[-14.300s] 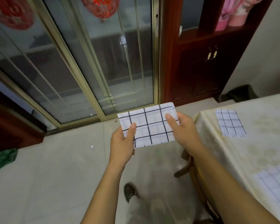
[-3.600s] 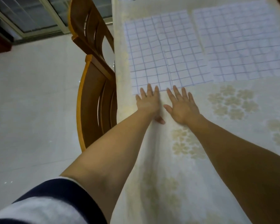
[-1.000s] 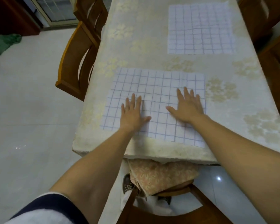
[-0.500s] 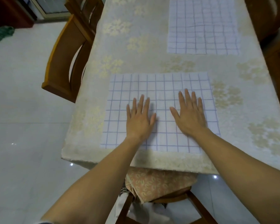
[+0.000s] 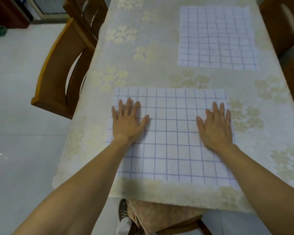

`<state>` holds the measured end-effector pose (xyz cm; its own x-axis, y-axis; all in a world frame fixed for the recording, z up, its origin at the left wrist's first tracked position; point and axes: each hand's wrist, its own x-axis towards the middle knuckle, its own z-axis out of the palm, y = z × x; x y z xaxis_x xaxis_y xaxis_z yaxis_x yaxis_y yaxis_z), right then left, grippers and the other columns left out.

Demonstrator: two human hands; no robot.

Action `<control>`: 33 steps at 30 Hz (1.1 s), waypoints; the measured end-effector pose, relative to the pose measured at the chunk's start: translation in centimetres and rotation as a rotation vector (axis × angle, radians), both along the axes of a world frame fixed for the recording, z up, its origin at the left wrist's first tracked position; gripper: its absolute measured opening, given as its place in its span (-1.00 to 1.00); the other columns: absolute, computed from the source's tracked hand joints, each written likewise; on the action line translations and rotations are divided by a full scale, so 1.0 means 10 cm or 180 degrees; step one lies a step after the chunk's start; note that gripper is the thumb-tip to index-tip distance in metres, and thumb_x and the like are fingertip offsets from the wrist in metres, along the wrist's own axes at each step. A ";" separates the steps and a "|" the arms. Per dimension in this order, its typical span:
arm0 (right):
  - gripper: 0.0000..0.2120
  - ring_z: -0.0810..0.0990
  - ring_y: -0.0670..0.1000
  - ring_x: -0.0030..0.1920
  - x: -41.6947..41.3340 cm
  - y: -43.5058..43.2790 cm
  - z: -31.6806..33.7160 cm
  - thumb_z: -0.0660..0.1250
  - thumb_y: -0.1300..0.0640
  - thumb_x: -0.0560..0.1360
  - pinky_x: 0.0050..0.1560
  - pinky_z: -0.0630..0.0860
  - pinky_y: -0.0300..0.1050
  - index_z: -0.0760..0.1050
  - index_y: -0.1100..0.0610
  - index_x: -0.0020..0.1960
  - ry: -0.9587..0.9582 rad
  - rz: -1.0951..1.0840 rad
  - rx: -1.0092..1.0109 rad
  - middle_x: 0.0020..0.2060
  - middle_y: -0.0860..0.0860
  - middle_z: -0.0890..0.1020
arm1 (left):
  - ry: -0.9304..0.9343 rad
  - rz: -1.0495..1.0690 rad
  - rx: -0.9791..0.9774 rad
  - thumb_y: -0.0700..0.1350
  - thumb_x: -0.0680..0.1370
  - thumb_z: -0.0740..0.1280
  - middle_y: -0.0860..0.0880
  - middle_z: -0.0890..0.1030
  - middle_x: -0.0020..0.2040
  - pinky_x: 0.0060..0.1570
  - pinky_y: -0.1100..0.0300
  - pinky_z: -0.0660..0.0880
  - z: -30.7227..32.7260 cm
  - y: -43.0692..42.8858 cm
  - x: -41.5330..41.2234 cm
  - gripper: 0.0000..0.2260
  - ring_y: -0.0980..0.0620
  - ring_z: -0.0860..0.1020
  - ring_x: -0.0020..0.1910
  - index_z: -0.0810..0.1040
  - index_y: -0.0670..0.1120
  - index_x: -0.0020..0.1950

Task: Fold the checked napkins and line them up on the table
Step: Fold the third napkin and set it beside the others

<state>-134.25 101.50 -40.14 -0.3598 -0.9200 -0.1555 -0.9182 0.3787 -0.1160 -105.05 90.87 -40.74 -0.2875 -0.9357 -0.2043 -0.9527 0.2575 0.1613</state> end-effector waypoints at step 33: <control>-0.28 -0.34 0.13 0.60 0.05 0.30 -0.13 -0.41 -0.32 0.58 0.58 -0.25 0.19 -0.37 0.05 0.62 0.0037 -0.0041 0.0538 0.59 0.00 -0.36 | -0.0170 -0.0124 0.0172 0.35 0.65 -0.23 0.03 -0.34 0.66 0.58 -0.19 -0.31 -0.08 0.31 0.15 -0.36 -0.11 -0.35 0.63 -0.31 0.12 0.66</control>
